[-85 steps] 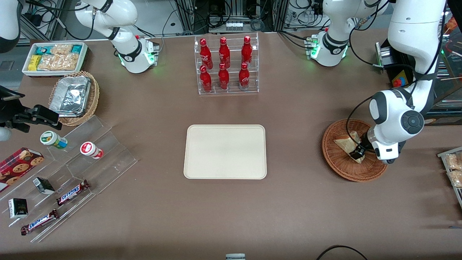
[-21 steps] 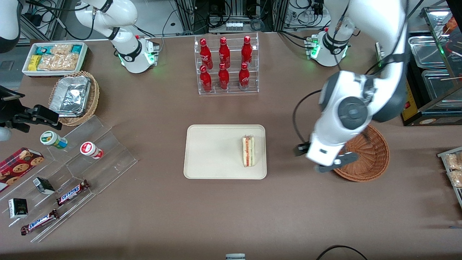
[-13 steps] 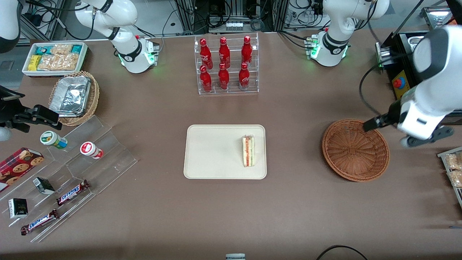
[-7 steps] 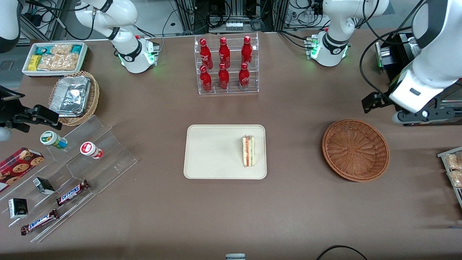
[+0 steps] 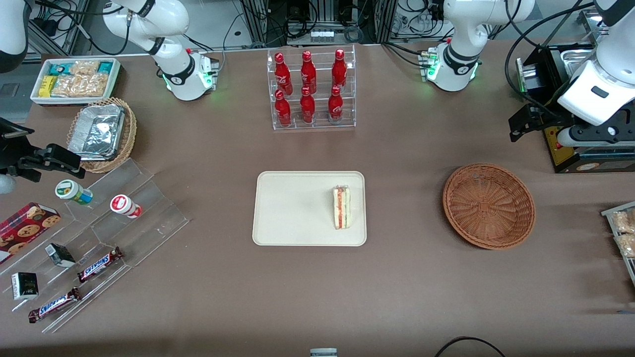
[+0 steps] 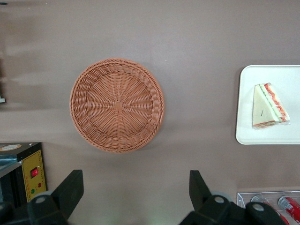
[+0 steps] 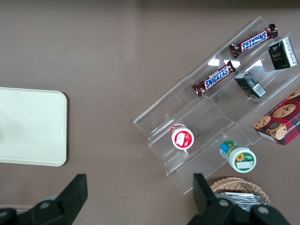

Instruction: Place sandwich from basket to tray

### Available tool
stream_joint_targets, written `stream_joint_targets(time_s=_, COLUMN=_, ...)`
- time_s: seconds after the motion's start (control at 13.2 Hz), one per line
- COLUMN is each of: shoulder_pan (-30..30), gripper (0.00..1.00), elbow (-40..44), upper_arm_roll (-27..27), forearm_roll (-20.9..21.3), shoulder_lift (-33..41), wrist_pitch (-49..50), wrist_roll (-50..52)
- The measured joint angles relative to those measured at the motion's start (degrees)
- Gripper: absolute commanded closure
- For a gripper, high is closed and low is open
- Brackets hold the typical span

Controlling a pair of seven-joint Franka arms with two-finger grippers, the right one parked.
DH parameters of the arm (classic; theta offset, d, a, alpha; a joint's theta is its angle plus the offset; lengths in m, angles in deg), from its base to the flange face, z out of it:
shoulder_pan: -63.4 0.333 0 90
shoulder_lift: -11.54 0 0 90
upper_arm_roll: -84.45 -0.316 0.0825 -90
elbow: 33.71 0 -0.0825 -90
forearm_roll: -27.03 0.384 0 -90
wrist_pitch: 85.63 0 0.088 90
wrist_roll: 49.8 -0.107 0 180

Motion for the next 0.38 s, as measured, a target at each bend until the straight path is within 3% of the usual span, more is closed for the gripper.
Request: stream_joint_targets(time_s=0.38, shoulder_pan=0.0, gripper=0.0, elbow=0.0, upper_arm_roll=0.14, forearm_roll=-0.63, shoulder_lift=0.0, wrist_pitch=0.03, wrist_roll=-0.22)
